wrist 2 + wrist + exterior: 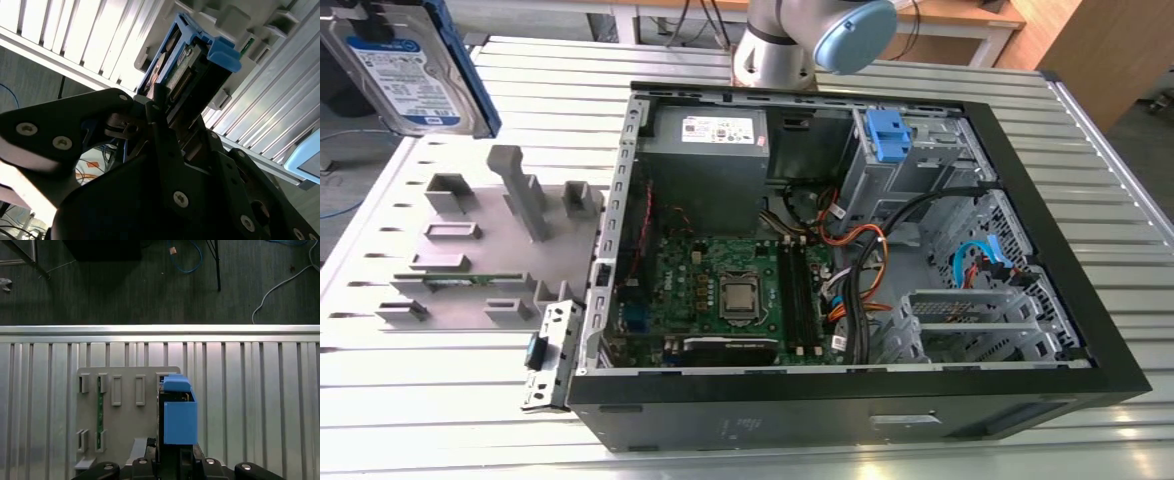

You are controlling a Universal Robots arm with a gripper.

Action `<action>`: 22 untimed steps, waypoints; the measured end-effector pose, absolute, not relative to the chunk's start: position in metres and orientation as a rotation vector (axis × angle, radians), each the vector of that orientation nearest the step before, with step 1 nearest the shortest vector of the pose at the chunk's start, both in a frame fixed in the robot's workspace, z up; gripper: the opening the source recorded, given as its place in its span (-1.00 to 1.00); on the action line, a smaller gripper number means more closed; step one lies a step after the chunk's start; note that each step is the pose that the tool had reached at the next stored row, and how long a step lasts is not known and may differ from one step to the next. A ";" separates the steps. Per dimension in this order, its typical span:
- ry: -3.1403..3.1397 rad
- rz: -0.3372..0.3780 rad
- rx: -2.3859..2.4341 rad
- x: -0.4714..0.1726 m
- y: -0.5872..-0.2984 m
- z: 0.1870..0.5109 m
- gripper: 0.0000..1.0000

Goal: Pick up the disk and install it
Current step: 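Pick up the disk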

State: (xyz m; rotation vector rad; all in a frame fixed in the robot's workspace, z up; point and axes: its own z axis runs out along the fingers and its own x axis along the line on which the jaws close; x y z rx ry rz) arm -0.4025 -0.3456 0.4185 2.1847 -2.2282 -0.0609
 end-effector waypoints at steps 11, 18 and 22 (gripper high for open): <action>-2.228 -0.061 2.185 -0.402 -0.346 0.430 -0.30; -2.228 -0.061 2.185 -0.403 -0.346 0.430 -0.30; -2.228 -0.061 2.185 -0.402 -0.346 0.435 -0.30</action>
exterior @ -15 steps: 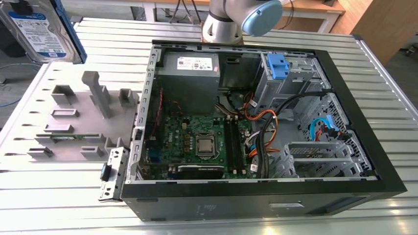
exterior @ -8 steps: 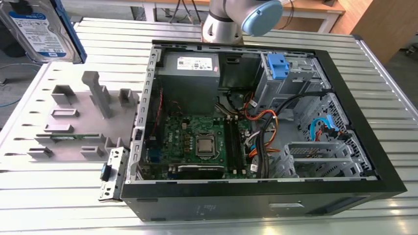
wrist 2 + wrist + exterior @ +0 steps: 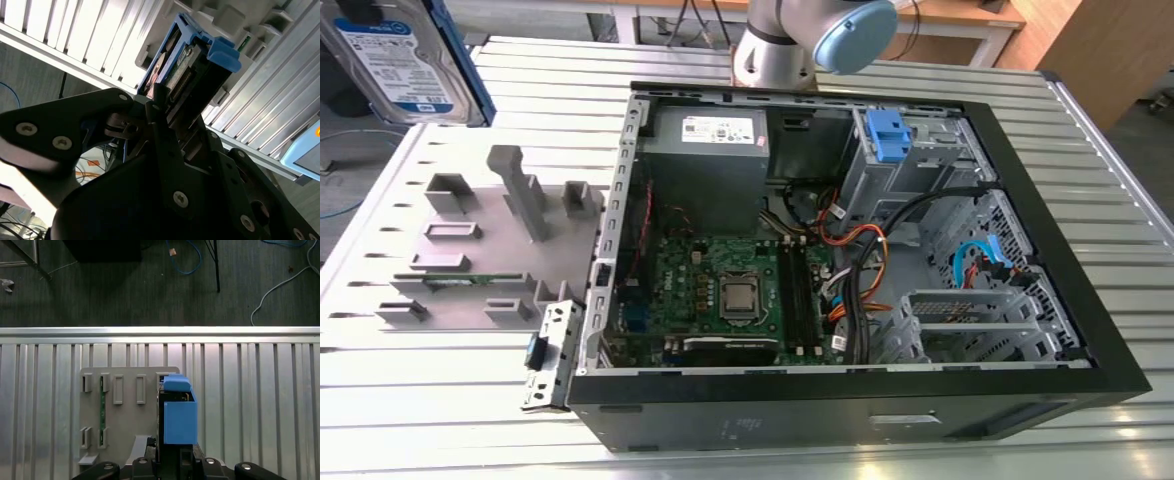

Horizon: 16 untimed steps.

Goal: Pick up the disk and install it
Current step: 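Pick up the disk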

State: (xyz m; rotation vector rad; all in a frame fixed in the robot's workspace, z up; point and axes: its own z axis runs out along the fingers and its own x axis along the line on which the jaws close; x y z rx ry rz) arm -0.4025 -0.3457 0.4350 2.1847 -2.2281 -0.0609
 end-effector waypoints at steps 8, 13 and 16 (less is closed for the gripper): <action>-2.228 -0.061 2.185 -0.402 -0.346 0.451 -0.30; -2.228 -0.061 2.185 -0.402 -0.345 0.462 -0.30; -2.228 -0.061 2.185 -0.403 -0.345 0.468 -0.30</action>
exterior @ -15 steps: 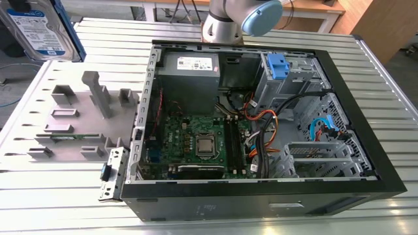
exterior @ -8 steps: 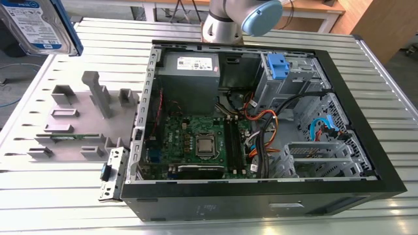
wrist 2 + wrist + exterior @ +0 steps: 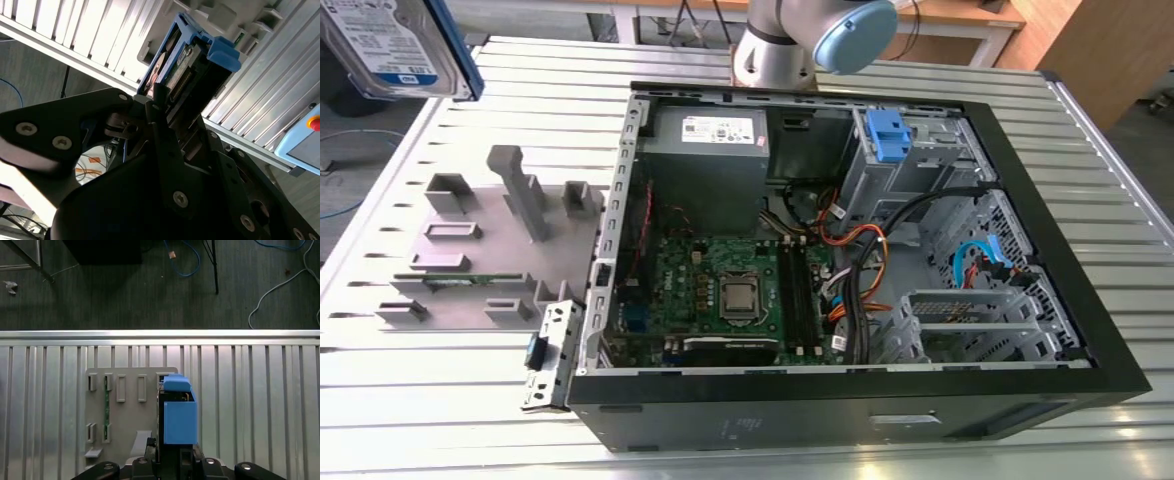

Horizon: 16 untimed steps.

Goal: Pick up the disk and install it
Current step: 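Pick up the disk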

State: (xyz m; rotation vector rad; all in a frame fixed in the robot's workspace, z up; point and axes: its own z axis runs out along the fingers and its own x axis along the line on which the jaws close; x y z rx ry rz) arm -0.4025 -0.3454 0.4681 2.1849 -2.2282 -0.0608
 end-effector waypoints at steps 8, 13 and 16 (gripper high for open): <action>-2.228 -0.061 2.185 -0.402 -0.345 0.485 -0.30; -2.228 -0.061 2.185 -0.402 -0.345 0.497 -0.30; -2.228 -0.061 2.185 -0.402 -0.345 0.504 -0.30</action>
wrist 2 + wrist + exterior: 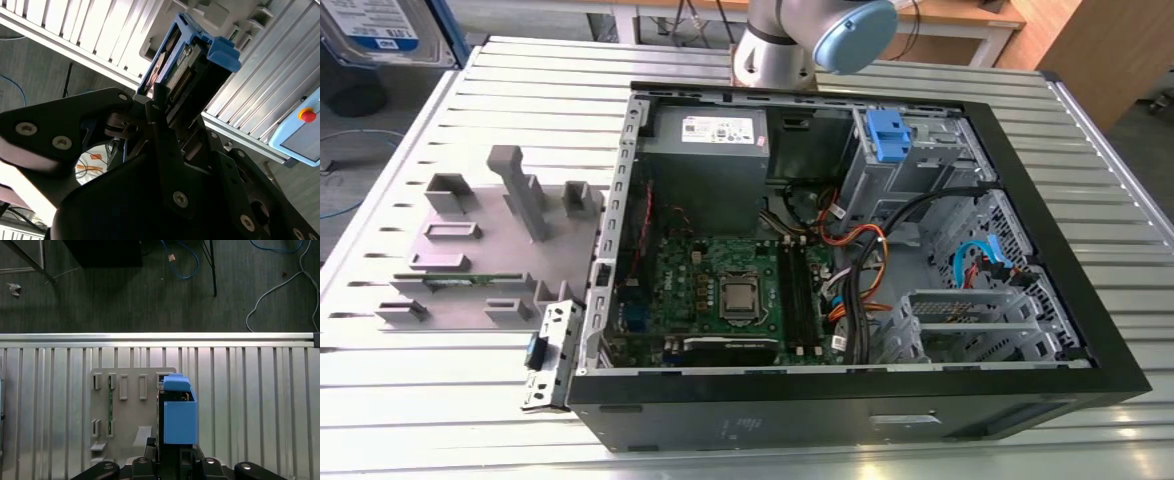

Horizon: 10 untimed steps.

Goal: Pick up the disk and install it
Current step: 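Pick up the disk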

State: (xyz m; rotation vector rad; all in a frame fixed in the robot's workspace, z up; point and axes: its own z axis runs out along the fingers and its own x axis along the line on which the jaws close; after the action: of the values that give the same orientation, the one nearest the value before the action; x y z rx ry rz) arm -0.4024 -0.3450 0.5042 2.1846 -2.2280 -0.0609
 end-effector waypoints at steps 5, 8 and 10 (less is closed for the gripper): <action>-2.228 -0.061 2.185 -0.402 -0.345 0.517 -0.30; -2.228 -0.061 2.185 -0.402 -0.345 0.525 -0.30; -2.228 -0.061 2.185 -0.402 -0.345 0.530 -0.30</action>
State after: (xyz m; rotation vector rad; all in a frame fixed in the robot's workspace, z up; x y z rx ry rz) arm -0.4025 -0.3448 0.5296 2.1848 -2.2282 -0.0608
